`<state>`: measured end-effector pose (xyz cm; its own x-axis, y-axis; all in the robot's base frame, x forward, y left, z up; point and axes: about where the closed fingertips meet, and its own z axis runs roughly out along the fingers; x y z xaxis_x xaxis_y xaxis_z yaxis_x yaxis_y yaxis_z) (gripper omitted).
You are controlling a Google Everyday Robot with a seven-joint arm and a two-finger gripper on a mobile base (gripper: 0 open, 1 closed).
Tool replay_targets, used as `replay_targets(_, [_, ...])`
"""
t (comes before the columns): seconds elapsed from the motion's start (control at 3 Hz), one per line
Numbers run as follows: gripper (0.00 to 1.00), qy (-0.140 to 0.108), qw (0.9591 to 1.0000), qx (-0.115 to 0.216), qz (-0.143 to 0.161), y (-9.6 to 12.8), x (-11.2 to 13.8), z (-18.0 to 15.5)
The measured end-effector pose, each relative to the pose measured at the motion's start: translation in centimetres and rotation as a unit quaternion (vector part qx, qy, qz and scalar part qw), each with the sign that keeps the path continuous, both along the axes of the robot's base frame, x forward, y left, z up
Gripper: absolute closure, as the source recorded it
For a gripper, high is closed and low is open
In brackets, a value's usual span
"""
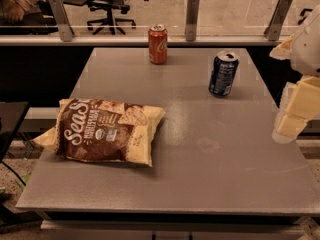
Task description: Knock coke can over
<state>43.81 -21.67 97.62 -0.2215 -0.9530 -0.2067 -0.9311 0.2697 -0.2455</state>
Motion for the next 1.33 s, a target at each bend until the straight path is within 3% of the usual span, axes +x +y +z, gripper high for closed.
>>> replay_targets(0.33, [0.0, 0.0, 1.0, 0.0, 0.0, 0.0, 0.0, 0.0])
replay_targets(0.67, [0.0, -0.011, 0.9997, 0.017, -0.011, 0.1, 2.0, 0.5])
replay_targets(1.0, [0.0, -0.028, 0.9979, 0.045, -0.038, 0.9, 5.4, 1.1])
replay_targets(1.33, [0.0, -0.042, 0.9948, 0.075, -0.055, 2.8, 10.5, 1.5])
